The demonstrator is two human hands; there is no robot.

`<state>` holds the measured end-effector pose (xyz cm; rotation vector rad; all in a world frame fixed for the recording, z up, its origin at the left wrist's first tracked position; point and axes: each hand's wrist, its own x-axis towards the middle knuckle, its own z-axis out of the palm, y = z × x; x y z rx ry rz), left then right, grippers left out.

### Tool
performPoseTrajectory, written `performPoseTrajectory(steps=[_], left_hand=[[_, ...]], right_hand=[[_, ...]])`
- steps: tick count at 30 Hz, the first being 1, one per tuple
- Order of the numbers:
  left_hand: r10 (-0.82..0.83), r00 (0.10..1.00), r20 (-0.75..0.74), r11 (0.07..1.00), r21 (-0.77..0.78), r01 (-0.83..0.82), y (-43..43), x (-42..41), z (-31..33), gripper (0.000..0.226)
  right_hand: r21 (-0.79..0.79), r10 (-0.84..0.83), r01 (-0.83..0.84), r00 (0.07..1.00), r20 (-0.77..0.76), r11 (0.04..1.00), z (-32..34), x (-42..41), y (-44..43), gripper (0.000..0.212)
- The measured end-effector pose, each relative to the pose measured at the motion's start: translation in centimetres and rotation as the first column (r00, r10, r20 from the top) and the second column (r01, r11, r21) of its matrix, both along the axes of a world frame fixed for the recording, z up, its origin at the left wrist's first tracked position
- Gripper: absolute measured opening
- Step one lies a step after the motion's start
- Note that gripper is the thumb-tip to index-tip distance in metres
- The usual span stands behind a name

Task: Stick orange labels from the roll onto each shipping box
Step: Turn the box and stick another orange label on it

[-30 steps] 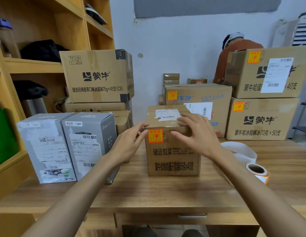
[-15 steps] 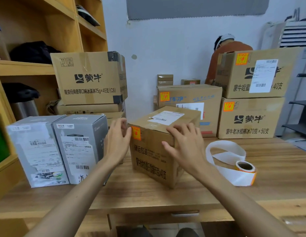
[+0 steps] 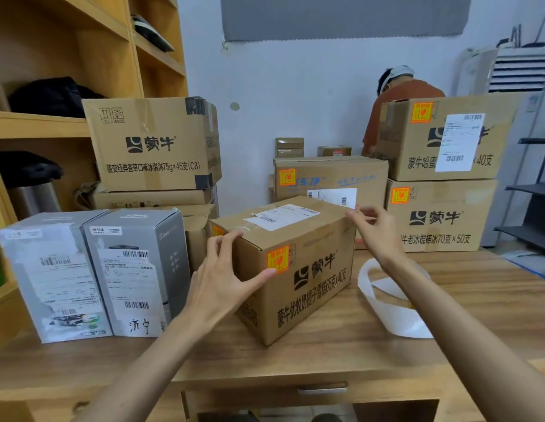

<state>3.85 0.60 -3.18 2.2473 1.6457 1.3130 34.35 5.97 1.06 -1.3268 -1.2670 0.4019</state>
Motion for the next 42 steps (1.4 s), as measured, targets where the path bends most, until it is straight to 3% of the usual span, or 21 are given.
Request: performPoseTrajectory(steps=[4,10,15,21,26,31,35,42], left_hand=[[-0.094,0.990,0.102,0.993,-0.059,0.101,1.2,-0.7,0.0,0.086],[-0.219,0.923,0.316,0.940,-0.185,0.287,3.4,-1.8,-0.2,0.082],[-0.094,0.916,0.390,0.978,-0.136,0.158,3.6,-0.7,-1.0,0.071],[-0.061,0.912,0.406,0.967,-0.203,0.156,4.1,0.3,-1.8,0.095],[-0.092,0.923,0.375,0.986,-0.096,0.137,4.9,0.7,0.1,0.095],[-0.198,0.897,0.395,0.975,-0.012,0.220,5.4,4.0,3.2,0.093],[-0.282,0.871,0.402,0.953,0.015,0.302,6.0,9.3,4.3,0.091],[-0.470,0.785,0.403,0.855,-0.011,0.518,7.2,21.5,4.8,0.095]], right_hand=[[-0.134,0.034,-0.043,0.997,-0.071,0.990,-1.1,2.4,2.3,0.060],[-0.186,0.200,-0.229,0.966,-0.162,0.956,-2.6,2.6,2.6,0.053],[-0.187,0.228,-0.253,0.963,-0.147,0.949,-3.7,2.2,2.4,0.034],[-0.123,0.287,-0.311,0.941,-0.178,0.942,-4.3,1.2,2.4,0.044],[-0.031,0.267,-0.275,0.951,-0.159,0.961,-2.5,2.0,1.7,0.048],[0.025,0.189,-0.188,0.981,-0.052,0.982,1.4,5.4,-0.1,0.048],[0.045,0.115,-0.114,0.993,-0.011,0.992,3.9,10.3,-2.7,0.040],[-0.010,-0.146,0.145,0.989,-0.037,0.989,4.8,21.9,-7.1,0.049]])
